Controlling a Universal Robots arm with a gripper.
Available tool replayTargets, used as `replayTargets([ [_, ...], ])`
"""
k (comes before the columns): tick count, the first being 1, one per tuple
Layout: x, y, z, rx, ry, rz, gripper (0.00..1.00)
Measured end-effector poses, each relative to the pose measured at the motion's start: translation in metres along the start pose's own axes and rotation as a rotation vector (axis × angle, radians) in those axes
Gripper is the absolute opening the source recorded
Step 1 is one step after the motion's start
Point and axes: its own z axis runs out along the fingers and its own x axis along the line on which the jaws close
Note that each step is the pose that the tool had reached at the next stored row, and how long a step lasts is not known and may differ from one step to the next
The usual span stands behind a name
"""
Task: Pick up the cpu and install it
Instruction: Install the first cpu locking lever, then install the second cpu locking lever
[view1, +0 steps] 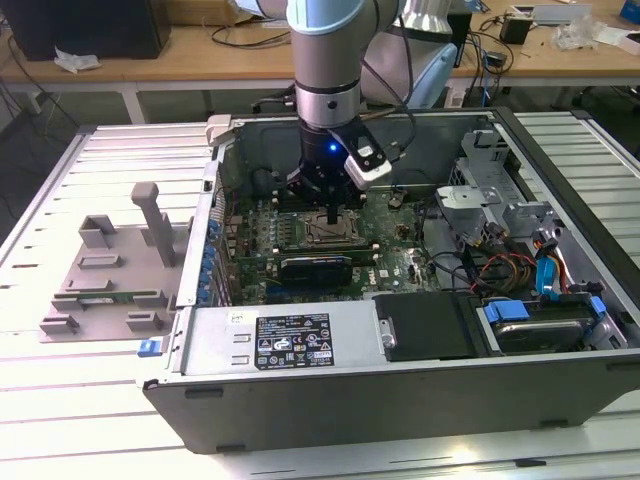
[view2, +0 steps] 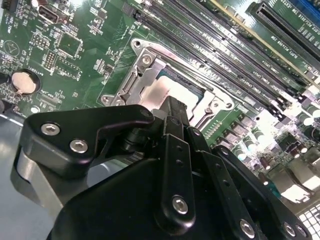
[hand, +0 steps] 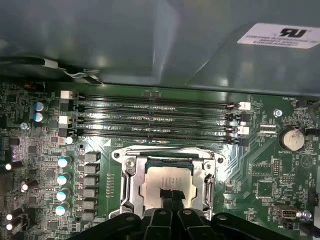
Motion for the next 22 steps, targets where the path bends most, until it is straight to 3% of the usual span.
replayTargets([
  [10, -0.0008, -0.0001, -0.0159, 0.0002, 0.0000, 0.006, 0.11],
  [22, -0.0009, -0.0001, -0.0177, 0.0001, -0.0001, 0.006, 0.11],
])
